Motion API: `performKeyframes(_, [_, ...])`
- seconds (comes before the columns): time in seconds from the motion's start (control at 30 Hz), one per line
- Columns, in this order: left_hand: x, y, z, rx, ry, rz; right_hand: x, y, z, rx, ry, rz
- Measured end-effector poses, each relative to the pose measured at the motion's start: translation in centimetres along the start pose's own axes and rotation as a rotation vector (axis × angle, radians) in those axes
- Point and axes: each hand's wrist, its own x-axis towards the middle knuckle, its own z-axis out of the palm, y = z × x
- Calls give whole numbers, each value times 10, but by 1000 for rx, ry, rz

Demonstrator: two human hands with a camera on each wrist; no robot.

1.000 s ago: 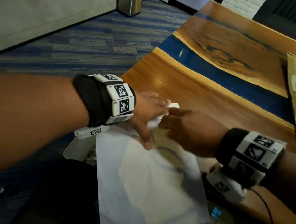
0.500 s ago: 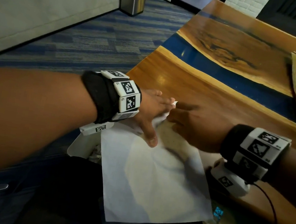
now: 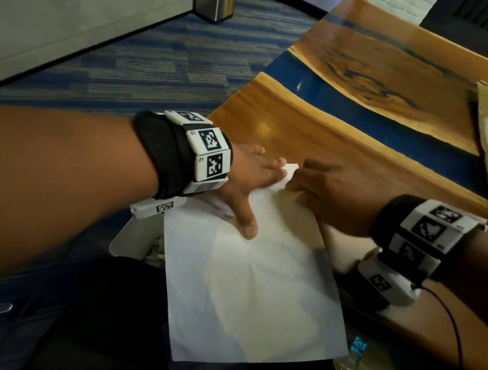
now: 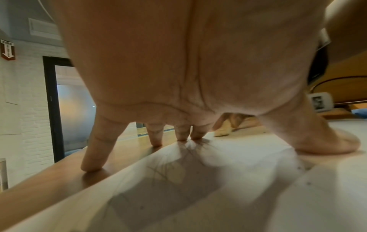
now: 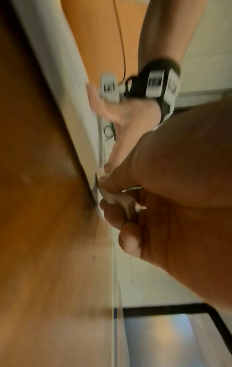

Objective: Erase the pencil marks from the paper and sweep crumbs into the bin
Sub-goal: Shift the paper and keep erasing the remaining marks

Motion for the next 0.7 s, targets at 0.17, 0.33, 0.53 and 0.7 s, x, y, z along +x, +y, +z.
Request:
performKeyframes(0.17, [2,0,1,-29,24,19,-6,-30,10,-12,-43,-180])
performKeyframes(0.33, [-5,4,-3,-5,10,-4,-3,-3,-2,-16,-26,89])
performKeyframes(0.53, [-38,3,2,-93,126,-170,-7,10,-12,42,-135,321])
performKeyframes(0.7, [-68,5,31,-167,239,-301,-27,-9,-17,1218,78,541])
